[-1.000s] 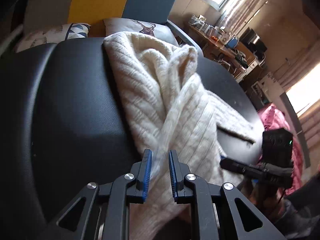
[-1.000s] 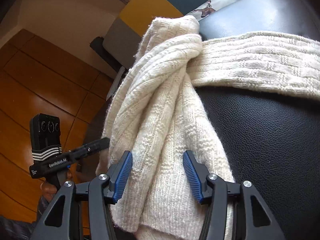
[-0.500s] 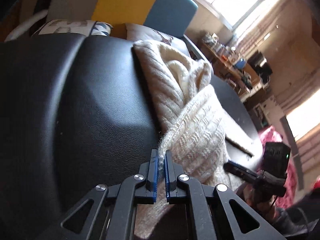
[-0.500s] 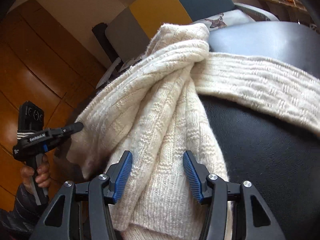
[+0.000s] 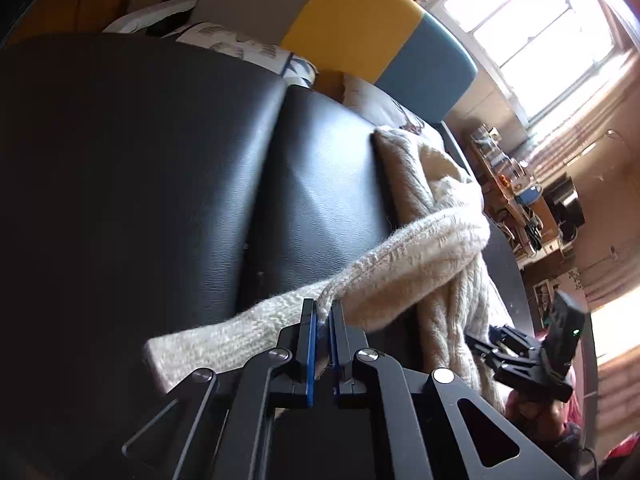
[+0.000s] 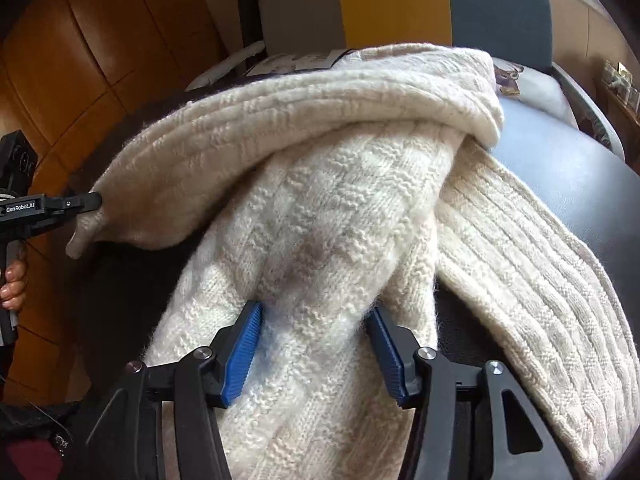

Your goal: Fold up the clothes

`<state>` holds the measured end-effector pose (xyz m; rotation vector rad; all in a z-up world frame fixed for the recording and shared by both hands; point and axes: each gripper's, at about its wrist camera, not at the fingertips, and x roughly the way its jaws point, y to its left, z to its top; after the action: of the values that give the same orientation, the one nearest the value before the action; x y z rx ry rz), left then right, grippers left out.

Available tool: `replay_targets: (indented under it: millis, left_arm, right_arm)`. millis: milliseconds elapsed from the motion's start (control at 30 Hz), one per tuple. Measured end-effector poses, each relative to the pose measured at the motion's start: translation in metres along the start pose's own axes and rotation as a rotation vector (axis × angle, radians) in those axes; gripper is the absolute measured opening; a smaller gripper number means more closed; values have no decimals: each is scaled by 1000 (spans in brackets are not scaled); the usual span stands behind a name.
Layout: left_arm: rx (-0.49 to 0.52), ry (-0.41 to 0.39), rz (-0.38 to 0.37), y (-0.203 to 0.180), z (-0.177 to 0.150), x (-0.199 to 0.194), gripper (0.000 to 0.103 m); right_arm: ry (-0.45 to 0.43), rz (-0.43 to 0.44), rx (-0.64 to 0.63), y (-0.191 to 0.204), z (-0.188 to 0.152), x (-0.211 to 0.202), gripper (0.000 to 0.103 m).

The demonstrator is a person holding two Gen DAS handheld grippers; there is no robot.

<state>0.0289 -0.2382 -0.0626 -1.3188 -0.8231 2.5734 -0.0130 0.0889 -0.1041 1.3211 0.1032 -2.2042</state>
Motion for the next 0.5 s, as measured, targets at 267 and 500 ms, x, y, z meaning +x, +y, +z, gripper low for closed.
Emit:
replay_targets:
  millis: [267, 500]
  left_arm:
    - [-58, 58, 70, 37, 19, -8, 5]
    - [0, 182, 260, 74, 45, -5, 8]
  right_arm:
    - [19, 8, -1, 3, -5, -4, 55]
    - [34, 12, 3, 6, -11, -11, 55]
